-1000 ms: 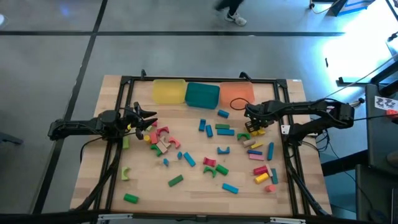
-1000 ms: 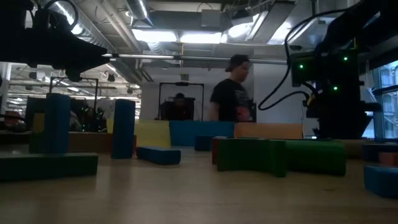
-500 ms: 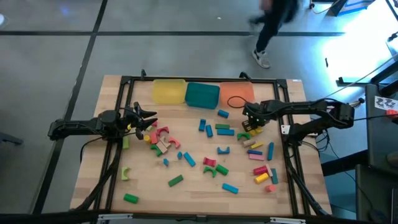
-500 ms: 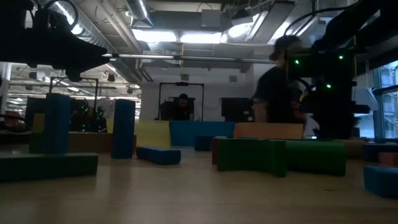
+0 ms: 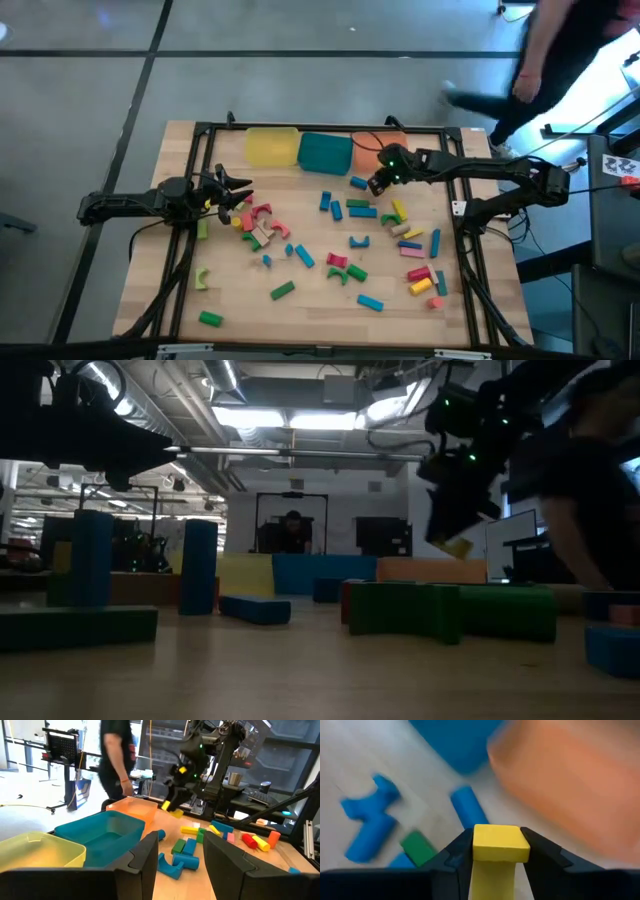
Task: Sort blocks by size
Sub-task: Put the yellow arch shape block in the orange bin, then put the blue rectangle block into the blue bin
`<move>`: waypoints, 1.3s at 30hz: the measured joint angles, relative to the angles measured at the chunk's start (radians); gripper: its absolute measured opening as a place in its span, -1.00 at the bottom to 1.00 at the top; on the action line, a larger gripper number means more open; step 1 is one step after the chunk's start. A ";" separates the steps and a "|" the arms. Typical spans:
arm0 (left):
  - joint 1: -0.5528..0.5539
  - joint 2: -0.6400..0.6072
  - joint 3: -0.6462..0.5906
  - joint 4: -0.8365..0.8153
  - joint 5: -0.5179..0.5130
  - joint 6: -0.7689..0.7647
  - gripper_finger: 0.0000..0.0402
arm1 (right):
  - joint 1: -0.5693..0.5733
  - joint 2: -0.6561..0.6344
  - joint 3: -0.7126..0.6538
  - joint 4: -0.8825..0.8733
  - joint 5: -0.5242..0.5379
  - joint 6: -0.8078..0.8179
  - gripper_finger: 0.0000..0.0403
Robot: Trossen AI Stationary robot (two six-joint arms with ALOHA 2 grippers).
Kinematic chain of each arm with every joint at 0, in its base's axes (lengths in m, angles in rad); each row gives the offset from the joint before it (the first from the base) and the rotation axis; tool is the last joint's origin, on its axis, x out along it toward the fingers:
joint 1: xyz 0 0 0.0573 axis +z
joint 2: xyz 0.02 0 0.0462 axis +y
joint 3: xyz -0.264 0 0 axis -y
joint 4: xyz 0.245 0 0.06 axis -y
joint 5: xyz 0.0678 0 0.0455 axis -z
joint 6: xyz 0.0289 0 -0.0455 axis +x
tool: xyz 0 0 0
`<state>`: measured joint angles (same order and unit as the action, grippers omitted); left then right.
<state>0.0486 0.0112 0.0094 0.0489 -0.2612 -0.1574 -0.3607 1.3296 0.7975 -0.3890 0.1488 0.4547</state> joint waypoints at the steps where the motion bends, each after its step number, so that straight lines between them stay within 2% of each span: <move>1: 0.000 0.000 0.000 0.000 0.000 0.000 -0.33 | 0.000 0.000 0.003 0.024 0.019 -0.027 -0.29; 6: 0.000 0.000 0.000 0.000 0.000 0.000 -0.33 | -0.033 0.000 0.005 0.117 0.176 -0.184 -0.28; 9: 0.000 0.000 0.000 0.000 0.000 0.000 -0.33 | -0.081 0.000 0.005 0.145 0.226 -0.243 -0.28; 14: 0.000 0.000 0.000 0.000 0.000 0.000 -0.33 | -0.177 0.004 0.005 0.186 0.188 -0.315 -0.28; 19: 0.000 0.000 0.000 0.000 0.000 0.000 -0.33 | -0.253 0.045 0.005 0.187 0.089 -0.331 -0.27; 27: 0.000 0.000 0.002 -0.005 0.000 -0.047 -0.33 | -0.269 0.101 0.005 0.225 0.052 -0.349 -0.19; 32: 0.000 0.000 0.042 -0.101 -0.005 -0.034 -0.33 | -0.268 0.102 0.005 0.225 0.049 -0.385 -0.10; 39: -0.001 0.000 0.120 -0.307 -0.004 -0.104 -0.33 | -0.268 0.102 0.005 0.224 0.049 -0.385 0.10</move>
<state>0.0475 0.0113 0.1298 -0.2581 -0.2650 -0.2618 -0.6289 1.4315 0.8021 -0.1646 0.1978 0.0696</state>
